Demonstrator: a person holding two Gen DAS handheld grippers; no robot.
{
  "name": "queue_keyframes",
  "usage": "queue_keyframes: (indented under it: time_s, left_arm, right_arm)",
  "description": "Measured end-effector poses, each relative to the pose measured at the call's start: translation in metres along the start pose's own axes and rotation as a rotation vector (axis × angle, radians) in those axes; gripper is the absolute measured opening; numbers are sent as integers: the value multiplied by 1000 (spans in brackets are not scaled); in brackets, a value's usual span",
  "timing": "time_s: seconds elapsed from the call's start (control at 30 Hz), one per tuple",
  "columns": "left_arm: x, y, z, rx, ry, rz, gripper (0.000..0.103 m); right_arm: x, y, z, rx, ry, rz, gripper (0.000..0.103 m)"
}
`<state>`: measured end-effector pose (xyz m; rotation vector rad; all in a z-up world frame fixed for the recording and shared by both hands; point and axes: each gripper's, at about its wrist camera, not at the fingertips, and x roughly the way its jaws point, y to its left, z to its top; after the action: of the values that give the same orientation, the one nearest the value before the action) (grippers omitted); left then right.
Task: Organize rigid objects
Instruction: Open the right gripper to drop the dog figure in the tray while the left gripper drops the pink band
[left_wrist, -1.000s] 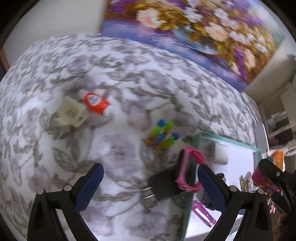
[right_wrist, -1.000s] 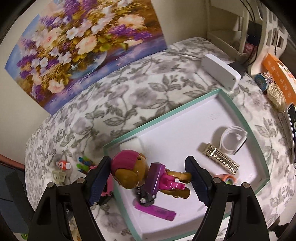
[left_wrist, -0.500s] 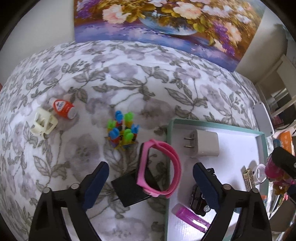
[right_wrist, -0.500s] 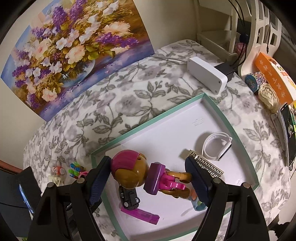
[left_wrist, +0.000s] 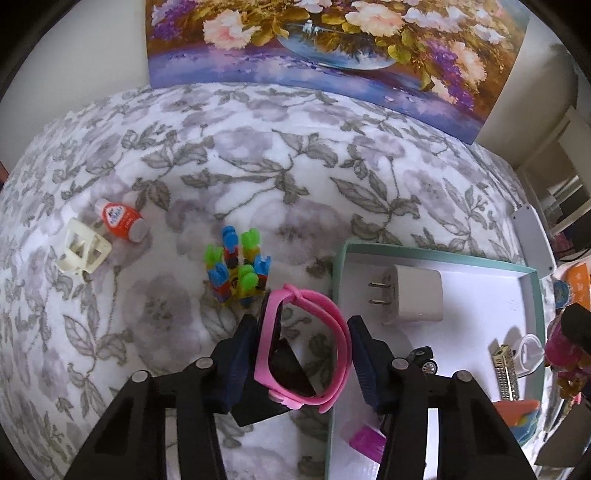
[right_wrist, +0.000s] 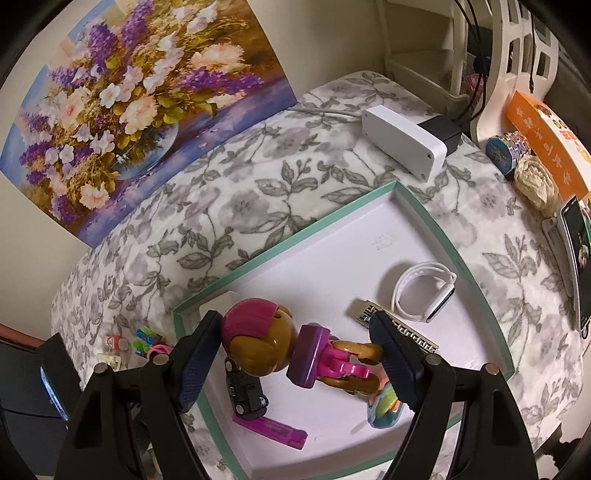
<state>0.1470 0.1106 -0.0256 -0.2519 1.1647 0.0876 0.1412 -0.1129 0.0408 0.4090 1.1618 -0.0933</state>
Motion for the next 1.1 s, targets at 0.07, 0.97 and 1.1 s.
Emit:
queue_keyframes:
  time_s: [0.07, 0.97, 1.1]
  left_arm:
    - [-2, 2, 1, -12, 0, -15, 53]
    - [-21, -101, -23, 258, 14, -102, 53]
    - [-17, -105, -25, 267, 26, -98, 53]
  right_arm:
    - [1, -3, 1, 8, 4, -2, 82]
    - [13, -45, 10, 56, 34, -120, 82]
    - [14, -45, 10, 55, 36, -122, 82]
